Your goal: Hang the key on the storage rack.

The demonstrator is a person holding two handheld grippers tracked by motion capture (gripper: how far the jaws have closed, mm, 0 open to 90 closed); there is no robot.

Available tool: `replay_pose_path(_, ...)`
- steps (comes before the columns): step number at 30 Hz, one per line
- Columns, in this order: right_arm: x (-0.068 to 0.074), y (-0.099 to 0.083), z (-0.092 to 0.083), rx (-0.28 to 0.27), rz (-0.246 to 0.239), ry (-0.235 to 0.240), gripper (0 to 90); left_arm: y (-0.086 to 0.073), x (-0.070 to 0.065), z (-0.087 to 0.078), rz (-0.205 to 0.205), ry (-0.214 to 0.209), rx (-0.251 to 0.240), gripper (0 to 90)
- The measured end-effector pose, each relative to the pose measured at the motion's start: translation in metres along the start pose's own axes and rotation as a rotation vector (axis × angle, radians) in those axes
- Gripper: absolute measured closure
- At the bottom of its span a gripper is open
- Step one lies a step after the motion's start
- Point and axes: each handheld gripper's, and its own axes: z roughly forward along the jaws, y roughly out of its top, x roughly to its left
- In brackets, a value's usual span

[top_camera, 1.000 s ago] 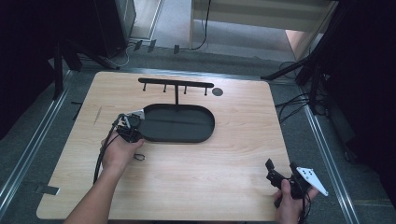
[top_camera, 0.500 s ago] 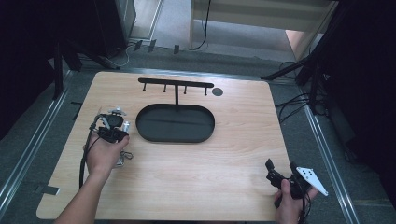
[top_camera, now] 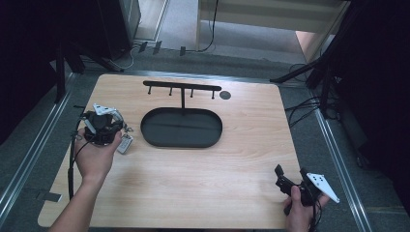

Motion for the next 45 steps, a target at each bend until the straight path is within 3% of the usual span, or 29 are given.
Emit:
replay_pose_path(3, 0.000, 0.000, 0.000, -0.004, -0.005, -0.001, 0.0, 0.003, -0.003, -0.004, 0.010, -0.008, -0.024, 90.0)
replay_pose_path(8, 0.000, 0.000, 0.000, 0.000, 0.000, 0.000, 0.0, 0.013, -0.014, -0.012, 0.061, -0.047, -0.081, 90.0)
replay_pose_path(18, -0.001, 0.000, 0.000, -0.002, -0.003, 0.002, 0.0, 0.032, -0.031, -0.016, 0.102, -0.077, -0.130, 90.0)
replay_pose_path(25, -0.002, 0.000, 0.000, -0.008, -0.005, 0.003, 0.0, 0.044, -0.039, 0.000, 0.107, -0.047, -0.095, 90.0)
replay_pose_path(30, -0.001, 0.000, 0.000, -0.003, 0.002, 0.004, 0.0, 0.050, -0.045, 0.009, 0.104, -0.044, -0.083, 90.0)
replay_pose_path(36, -0.002, 0.000, 0.000, -0.007, 0.000, 0.006, 0.0, 0.055, -0.055, 0.020, 0.127, -0.041, -0.070, 90.0)
replay_pose_path(45, -0.002, 0.000, 0.000, -0.002, 0.020, 0.005, 0.0, 0.061, -0.059, 0.034, 0.109, -0.029, -0.051, 90.0)
